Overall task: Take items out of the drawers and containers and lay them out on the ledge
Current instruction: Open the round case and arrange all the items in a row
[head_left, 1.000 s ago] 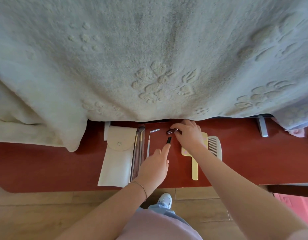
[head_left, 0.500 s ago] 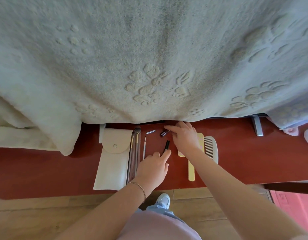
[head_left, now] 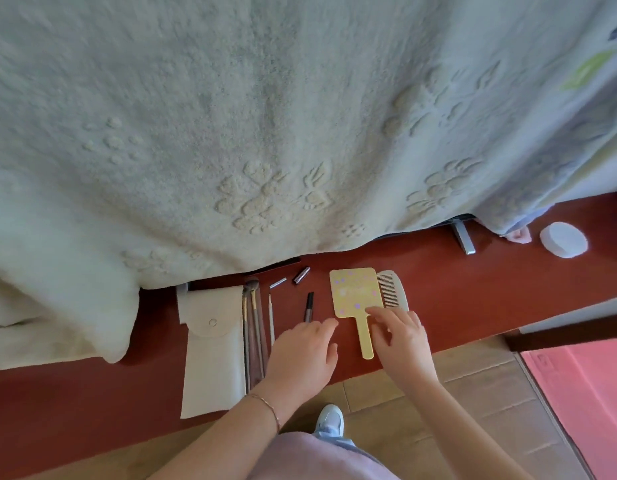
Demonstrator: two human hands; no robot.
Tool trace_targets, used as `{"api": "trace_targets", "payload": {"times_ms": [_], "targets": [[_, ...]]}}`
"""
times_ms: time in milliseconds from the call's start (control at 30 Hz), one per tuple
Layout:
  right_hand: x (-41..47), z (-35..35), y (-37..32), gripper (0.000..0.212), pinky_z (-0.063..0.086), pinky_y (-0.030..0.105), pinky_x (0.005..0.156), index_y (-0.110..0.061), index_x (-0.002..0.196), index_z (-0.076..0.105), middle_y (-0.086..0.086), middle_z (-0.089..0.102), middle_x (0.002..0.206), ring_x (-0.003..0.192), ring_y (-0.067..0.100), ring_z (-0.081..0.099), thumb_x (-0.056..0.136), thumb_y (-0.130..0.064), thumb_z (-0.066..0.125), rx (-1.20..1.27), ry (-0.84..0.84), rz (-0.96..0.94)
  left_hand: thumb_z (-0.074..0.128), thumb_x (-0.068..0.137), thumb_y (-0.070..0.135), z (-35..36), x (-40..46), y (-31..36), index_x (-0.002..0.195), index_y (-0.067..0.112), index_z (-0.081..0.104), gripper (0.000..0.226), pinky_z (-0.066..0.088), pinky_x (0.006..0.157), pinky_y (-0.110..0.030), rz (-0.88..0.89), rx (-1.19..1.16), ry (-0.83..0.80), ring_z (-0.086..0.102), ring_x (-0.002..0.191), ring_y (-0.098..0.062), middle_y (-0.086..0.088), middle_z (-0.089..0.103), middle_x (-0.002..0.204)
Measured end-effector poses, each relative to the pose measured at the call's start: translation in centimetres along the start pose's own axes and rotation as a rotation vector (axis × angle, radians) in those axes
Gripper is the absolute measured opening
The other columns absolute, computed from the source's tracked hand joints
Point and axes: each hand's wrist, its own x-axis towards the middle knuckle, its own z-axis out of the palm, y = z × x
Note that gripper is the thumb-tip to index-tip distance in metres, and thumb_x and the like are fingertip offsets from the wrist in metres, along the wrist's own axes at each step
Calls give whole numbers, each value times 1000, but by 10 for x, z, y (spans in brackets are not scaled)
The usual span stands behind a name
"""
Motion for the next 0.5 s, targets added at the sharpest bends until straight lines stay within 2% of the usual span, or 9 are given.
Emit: {"api": "trace_targets", "payload": {"times_ms": [100, 200, 300, 400, 500], "targets": [[-20, -16, 8, 29, 44, 40, 84, -23, 109, 65, -4, 66, 102, 96, 21, 56, 83, -10, 62, -55, 79, 67, 47, 91, 39, -5, 9, 13, 124, 24, 52, 37, 48, 79, -27, 129, 137, -1, 57, 100, -12, 6, 61, 112], [-34, -43, 20, 33, 40, 41, 97, -21, 116, 62, -4, 64, 110, 109, 21, 55, 83, -19, 62, -193, 174, 118, 59, 81, 36, -3, 25, 32, 110, 20, 61, 33, 49, 78, -34, 305, 236, 101, 59, 99, -17, 2, 65, 105], [-52, -77, 45, 35, 36, 41, 105, -17, 116, 62, 0, 63, 117, 116, 21, 54, 84, -27, 54, -358, 254, 156, 57, 78, 33, -8, 48, 65, 110, 16, 62, 36, 45, 87, -39, 403, 268, 160, 56, 108, -22, -2, 64, 111], [-72, -110, 74, 41, 31, 39, 108, -14, 118, 61, 0, 62, 119, 118, 20, 53, 79, -26, 65, -434, 309, 206, 49, 82, 33, -7, 70, 104, 114, 13, 62, 40, 45, 93, -41, 489, 284, 156, 54, 116, -23, -3, 64, 116], [-94, -137, 105, 49, 33, 41, 107, -13, 120, 60, 2, 62, 120, 118, 22, 55, 74, -26, 72, -463, 354, 291, 42, 85, 35, 3, 86, 145, 116, 12, 62, 44, 44, 95, -42, 571, 274, 122, 53, 120, -22, -3, 63, 119]]}}
